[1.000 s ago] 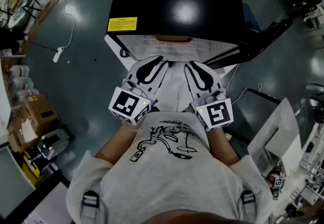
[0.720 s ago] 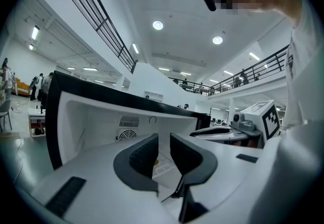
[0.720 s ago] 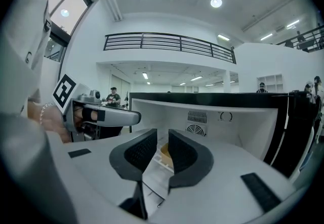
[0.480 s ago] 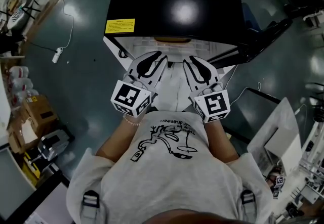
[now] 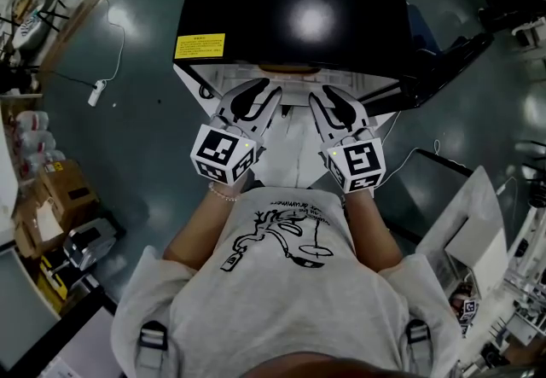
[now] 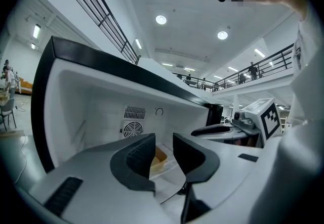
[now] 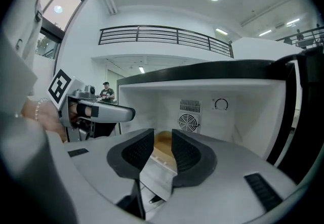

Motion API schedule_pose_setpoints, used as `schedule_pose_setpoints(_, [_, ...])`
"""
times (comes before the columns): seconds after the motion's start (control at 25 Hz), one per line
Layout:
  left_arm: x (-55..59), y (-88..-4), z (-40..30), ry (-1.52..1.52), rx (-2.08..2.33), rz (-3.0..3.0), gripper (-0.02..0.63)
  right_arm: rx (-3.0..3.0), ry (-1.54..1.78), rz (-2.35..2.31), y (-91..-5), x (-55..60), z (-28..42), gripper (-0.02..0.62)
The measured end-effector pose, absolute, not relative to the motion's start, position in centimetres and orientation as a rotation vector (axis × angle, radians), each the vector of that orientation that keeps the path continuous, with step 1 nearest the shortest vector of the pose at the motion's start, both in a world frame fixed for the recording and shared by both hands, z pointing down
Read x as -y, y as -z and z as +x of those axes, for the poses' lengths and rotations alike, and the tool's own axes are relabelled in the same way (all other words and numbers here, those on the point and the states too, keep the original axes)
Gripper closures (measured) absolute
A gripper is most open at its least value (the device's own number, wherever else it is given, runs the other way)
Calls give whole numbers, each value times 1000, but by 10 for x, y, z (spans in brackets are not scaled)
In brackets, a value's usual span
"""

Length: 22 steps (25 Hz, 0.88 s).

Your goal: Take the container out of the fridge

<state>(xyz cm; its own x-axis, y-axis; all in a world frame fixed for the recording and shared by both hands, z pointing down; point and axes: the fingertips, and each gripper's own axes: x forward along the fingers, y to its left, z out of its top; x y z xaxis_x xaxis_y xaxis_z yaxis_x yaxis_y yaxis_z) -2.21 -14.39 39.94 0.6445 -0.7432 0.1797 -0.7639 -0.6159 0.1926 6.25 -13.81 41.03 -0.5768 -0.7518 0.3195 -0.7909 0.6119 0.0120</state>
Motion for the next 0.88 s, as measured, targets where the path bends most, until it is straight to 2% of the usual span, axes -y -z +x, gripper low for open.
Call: schedule_pose_setpoints(0.88, [186, -451, -32, -218, 1251, 2510, 442, 2478, -253, 1289, -452, 189, 71, 439])
